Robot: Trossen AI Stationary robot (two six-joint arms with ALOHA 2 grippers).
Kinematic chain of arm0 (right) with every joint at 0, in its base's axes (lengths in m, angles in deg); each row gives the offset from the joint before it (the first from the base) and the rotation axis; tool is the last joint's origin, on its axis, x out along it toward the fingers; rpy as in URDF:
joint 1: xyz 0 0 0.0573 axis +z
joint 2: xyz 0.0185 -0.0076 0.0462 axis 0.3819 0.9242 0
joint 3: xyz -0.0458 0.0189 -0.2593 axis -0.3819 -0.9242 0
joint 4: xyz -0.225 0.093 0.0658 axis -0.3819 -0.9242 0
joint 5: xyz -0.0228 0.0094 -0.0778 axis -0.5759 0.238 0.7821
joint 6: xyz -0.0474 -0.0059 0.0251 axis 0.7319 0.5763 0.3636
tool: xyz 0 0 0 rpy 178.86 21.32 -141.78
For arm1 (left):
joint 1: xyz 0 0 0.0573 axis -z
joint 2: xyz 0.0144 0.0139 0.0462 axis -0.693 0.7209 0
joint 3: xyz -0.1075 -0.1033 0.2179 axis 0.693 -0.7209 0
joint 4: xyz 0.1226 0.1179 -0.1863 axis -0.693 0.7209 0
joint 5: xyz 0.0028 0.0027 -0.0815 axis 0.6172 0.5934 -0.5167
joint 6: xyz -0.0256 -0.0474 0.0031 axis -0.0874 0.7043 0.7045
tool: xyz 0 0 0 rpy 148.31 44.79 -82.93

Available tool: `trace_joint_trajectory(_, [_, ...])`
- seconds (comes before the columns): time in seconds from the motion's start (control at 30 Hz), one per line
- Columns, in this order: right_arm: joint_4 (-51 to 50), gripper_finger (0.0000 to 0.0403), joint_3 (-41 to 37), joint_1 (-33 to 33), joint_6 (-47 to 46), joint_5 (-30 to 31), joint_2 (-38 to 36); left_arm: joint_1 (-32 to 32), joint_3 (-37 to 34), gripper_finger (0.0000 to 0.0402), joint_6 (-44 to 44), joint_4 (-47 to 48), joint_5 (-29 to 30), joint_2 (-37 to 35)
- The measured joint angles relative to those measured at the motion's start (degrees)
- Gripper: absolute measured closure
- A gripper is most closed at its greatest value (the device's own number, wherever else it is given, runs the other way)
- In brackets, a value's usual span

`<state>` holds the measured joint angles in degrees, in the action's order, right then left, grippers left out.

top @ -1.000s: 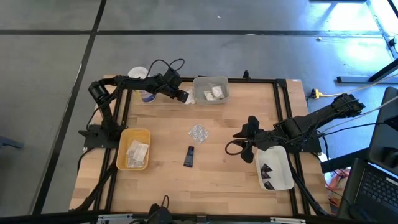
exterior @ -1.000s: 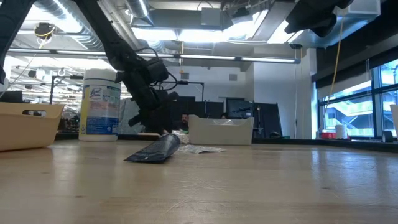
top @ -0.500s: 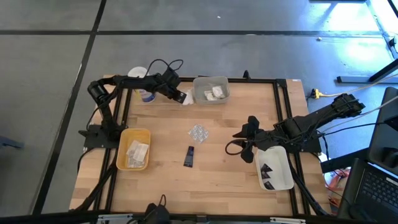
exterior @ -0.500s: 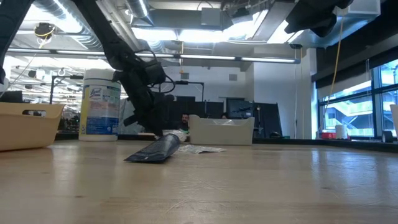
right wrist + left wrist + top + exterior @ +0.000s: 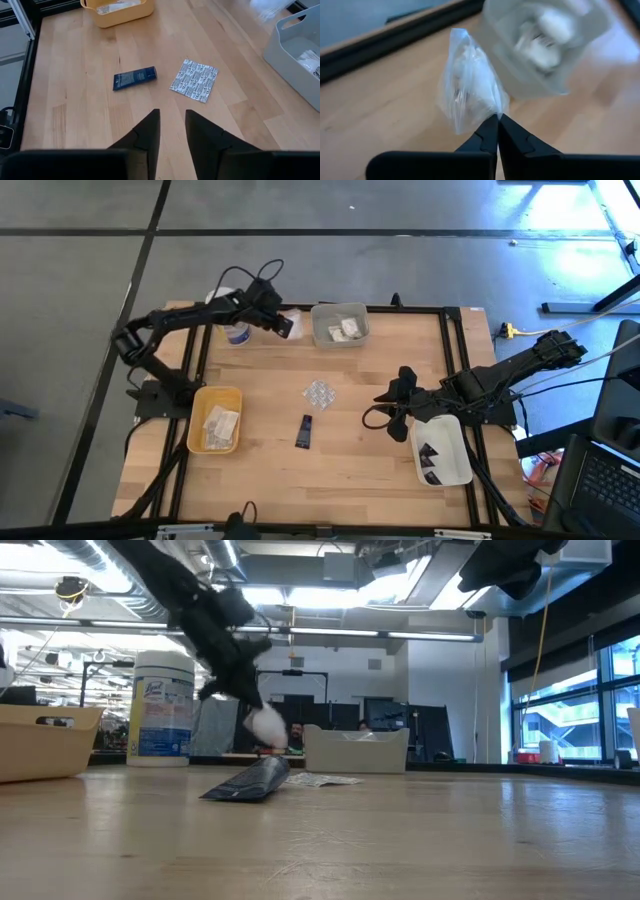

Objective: Pick & Place Travel size toiletries
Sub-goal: Put the white cotton pack into the gray bin

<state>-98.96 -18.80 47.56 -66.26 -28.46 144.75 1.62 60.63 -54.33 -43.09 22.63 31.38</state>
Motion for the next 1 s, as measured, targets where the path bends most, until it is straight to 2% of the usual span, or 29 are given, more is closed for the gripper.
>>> trace_joint_trajectory(0.2, [0.0,0.0312,-0.01,0.0,0.08,0.02,0.0,2.51,0.0,0.0399,1.26,-1.38,-1.66,-5.87])
trace_joint_trajectory(0.33, [0.0,0.0306,0.0,0.0,0.09,0.02,0.0,4.63,0.0,0.0399,3.27,-6.35,-4.31,-7.67])
trace_joint_trajectory(0.47, [0.0,0.0298,-0.01,0.0,0.09,0.02,0.0,6.85,0.0,0.0399,5.3,-12.32,-4.35,-7.57])
trace_joint_trajectory(0.73, [0.02,0.0293,0.01,0.0,0.13,0.76,0.0,8.42,0.02,0.0399,8.12,-20.06,0.31,-2.67])
trace_joint_trajectory(0.87, [0.04,0.0301,0.01,0.0,0.44,1.61,0.0,8.41,0.46,0.0399,9.29,-24.79,0.29,1.74])
trace_joint_trajectory(1.0, [0.04,0.0309,0.01,0.0,0.97,1.62,0.0,8.42,3.31,0.0399,9.7,-25.04,-1.86,6.63])
